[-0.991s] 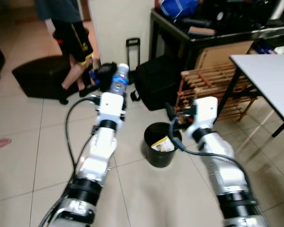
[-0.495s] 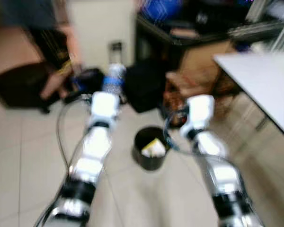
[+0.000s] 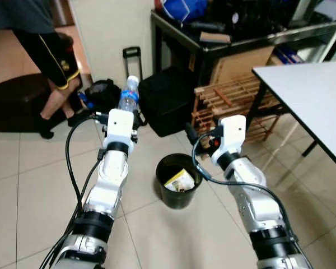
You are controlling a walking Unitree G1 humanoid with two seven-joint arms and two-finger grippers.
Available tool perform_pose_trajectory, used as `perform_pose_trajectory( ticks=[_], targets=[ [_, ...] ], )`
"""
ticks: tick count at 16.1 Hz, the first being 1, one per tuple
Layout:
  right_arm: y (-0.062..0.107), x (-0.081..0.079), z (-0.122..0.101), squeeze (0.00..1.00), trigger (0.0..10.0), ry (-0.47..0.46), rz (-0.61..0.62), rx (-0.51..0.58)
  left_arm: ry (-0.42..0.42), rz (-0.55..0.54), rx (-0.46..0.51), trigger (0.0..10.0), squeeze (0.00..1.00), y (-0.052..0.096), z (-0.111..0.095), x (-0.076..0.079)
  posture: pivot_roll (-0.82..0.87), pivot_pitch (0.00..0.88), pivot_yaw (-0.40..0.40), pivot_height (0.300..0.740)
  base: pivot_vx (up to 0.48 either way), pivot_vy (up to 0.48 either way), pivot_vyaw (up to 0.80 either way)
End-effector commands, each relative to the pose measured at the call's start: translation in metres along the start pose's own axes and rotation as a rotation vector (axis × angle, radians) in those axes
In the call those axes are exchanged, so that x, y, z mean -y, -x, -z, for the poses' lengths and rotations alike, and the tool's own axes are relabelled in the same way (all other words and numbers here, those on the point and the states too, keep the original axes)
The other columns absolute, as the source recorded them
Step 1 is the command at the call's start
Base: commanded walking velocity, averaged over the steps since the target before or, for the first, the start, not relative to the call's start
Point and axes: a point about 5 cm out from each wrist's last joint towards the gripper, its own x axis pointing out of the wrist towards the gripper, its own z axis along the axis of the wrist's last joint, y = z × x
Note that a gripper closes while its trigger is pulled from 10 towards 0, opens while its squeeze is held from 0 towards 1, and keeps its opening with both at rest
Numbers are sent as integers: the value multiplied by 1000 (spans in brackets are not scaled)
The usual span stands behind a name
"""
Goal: Picking trash to rubbish bin
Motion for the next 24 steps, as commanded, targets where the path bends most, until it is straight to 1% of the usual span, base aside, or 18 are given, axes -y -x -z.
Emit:
perform_pose_trajectory(
  ticks=[1,3,8,24],
  targets=[
    [2,7,-2,0,10000,3,22,5,3,19,3,10000,0,-1,-3,9,-83,61,33,740,341,0,0],
    [1,6,-1,0,10000,-2,17,-6,2,20,4,10000,0,0,-3,9,-83,59,34,740,341,0,0],
    [1,4,0,0,10000,2,4,-6,4,23,5,10000,0,0,-3,10,-84,53,34,740,340,0,-649],
    [1,5,1,0,10000,17,7,-6,4,19,4,10000,0,-1,-4,9,-81,67,31,740,342,0,0]
  ],
)
